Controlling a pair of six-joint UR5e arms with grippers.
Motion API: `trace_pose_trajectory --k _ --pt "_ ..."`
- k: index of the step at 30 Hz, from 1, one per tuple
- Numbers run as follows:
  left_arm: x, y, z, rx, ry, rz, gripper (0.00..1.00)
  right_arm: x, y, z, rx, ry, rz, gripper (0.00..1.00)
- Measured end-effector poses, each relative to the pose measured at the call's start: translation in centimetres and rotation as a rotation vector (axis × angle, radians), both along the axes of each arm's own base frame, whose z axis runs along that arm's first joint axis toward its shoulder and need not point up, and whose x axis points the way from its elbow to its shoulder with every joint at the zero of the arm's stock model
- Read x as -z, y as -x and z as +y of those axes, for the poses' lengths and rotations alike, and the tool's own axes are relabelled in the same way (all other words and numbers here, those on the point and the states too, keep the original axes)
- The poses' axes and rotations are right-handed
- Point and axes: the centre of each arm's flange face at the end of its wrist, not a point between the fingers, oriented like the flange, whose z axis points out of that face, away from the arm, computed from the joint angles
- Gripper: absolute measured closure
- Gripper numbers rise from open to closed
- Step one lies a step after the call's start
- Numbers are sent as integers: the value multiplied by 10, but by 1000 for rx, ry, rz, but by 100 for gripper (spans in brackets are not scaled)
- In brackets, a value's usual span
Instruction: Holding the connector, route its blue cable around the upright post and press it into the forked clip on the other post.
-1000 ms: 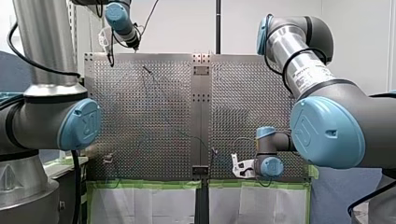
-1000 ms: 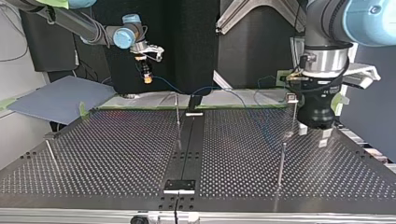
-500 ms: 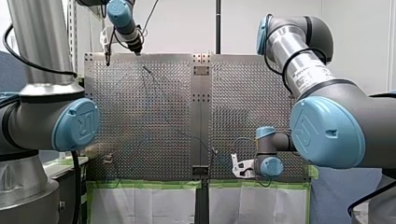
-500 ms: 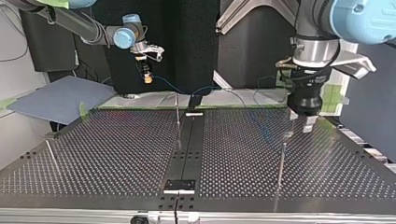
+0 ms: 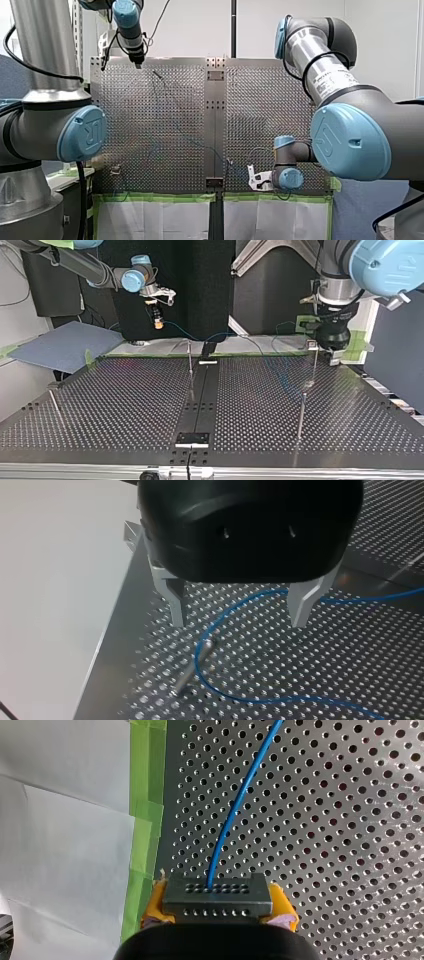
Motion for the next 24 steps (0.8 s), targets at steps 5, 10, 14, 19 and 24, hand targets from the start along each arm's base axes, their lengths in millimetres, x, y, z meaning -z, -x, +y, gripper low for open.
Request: trace_pose_trajectory --k 5,10,14,19,24 --pt "3 5 2 -6 -5 43 0 0 0 0 0 0 0 100" --pt "5 10 4 -10 -10 89 0 0 0 0 0 0 1 100" --pt "7 14 5 -13 -14 122 0 0 0 0 0 0 1 100" --pt "9 19 7 -17 -18 163 0 0 0 0 0 0 0 100" --pt "9 21 8 -20 -21 185 0 0 0 0 0 -1 1 100"
